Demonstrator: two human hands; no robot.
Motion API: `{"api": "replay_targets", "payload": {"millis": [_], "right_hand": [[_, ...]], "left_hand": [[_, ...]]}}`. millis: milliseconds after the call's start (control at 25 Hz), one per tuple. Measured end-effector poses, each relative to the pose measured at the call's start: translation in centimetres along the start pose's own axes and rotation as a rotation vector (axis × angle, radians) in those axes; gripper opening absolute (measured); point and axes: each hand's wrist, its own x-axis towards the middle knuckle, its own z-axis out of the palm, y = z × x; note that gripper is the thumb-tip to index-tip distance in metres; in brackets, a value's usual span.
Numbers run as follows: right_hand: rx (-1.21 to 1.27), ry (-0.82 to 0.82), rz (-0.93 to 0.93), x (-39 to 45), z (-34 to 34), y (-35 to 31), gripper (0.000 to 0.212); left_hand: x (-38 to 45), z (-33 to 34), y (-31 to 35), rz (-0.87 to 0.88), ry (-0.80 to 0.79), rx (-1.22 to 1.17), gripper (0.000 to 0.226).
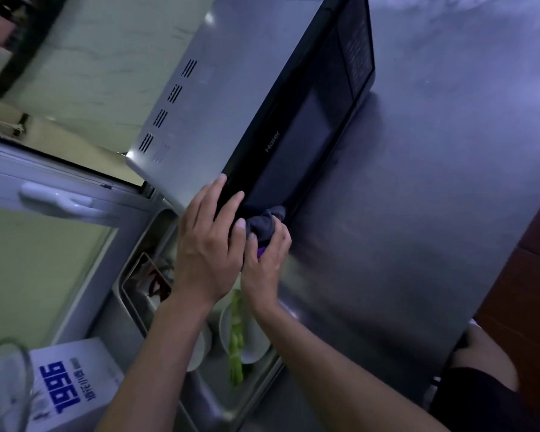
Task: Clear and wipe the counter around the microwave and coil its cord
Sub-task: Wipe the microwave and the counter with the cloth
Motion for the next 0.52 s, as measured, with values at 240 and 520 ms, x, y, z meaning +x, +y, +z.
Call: {"api": "replay_targets", "payload": {"millis": [240, 520], "right_hand": [[0.012, 0.023, 0.034, 2.4, -0.4, -0.3, 0.050], [-0.008, 0.112, 0.055, 13.1, -3.9, -4.2, 0.047]], "left_hand": [[3.1, 0.0, -0.1, 0.012, -0.027, 0.027, 0.042], [12.0, 1.4, 3.5, 0.040, -0.029, 0.048, 0.043]]}}
